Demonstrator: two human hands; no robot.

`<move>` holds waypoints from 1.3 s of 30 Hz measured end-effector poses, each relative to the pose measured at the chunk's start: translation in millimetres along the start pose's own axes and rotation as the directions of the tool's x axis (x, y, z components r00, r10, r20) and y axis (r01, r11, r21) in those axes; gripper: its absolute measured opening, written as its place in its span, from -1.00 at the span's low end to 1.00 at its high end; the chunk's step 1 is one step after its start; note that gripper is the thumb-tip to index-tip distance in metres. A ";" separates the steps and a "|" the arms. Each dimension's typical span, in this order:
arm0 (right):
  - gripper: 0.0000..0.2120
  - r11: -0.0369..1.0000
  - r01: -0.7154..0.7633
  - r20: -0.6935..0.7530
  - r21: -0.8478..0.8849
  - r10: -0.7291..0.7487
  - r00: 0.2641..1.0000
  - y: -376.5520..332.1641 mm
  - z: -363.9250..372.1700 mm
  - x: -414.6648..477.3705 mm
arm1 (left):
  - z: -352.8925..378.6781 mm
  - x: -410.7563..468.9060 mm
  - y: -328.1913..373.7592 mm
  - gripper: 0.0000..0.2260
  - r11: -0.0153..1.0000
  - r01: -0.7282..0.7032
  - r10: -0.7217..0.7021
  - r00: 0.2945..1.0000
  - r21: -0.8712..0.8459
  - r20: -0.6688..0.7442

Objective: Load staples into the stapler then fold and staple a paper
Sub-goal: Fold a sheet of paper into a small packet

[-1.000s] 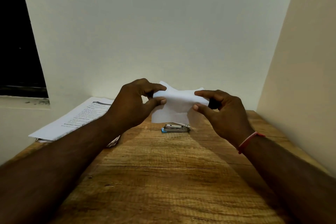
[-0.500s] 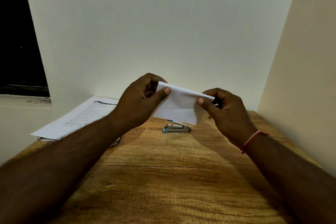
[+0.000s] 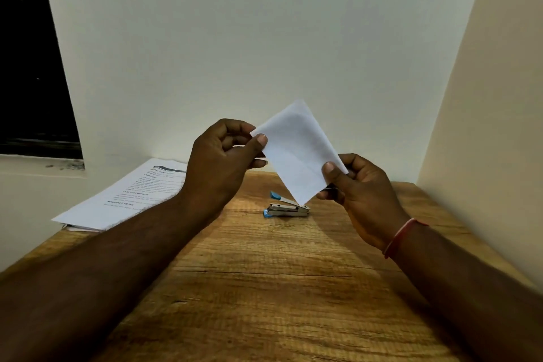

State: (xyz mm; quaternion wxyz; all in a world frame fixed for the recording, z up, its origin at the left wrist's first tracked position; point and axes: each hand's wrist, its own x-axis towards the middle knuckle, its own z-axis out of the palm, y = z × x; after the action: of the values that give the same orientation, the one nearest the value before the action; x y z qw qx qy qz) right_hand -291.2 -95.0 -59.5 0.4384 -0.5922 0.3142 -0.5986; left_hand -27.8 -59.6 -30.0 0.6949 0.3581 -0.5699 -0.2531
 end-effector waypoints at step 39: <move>-0.44 0.907 -0.377 0.343 0.187 0.299 0.890 -28.6 11.9 -12.6 | 4.2 -9.5 6.0 -0.83 0.998 -0.036 0.057 0.899 -0.056 0.435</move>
State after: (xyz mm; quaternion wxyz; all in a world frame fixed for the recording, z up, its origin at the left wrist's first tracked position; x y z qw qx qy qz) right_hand -284.9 -70.0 -38.1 0.6504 -0.5539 0.2638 -0.4478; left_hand -34.3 -49.6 -30.7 0.5638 0.2624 -0.7133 -0.3231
